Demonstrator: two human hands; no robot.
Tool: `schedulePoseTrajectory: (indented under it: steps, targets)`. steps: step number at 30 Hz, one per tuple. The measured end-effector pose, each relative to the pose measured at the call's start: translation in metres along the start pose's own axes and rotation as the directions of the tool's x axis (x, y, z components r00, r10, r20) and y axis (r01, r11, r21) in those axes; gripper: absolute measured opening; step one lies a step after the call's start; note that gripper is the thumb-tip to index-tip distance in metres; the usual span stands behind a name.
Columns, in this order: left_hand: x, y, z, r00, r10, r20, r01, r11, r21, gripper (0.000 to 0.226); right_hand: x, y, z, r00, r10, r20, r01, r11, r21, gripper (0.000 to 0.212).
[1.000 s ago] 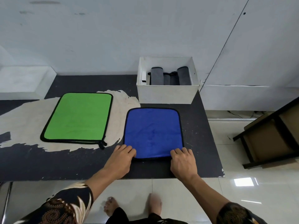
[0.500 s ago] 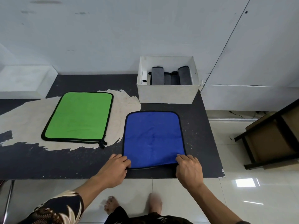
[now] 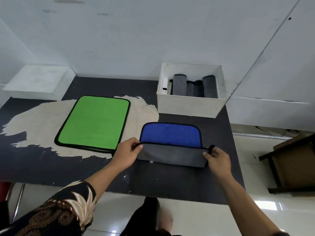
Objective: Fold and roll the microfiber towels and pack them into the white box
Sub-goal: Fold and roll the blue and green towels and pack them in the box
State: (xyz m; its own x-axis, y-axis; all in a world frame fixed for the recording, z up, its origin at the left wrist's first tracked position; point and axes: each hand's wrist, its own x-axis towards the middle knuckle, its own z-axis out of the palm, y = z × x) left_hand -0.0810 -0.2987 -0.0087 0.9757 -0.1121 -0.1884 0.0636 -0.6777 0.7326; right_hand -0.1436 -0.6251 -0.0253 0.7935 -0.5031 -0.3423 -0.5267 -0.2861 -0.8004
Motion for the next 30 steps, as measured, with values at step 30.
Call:
schedulePoseTrajectory:
  steps: [30]
  targets:
    - [0.128, 0.004, 0.028, 0.955, -0.290, -0.063, 0.293, 0.955, 0.042, 0.016, 0.119, -0.059, 0.042, 0.986, 0.129, -0.101, -0.135, 0.989, -0.053, 0.007]
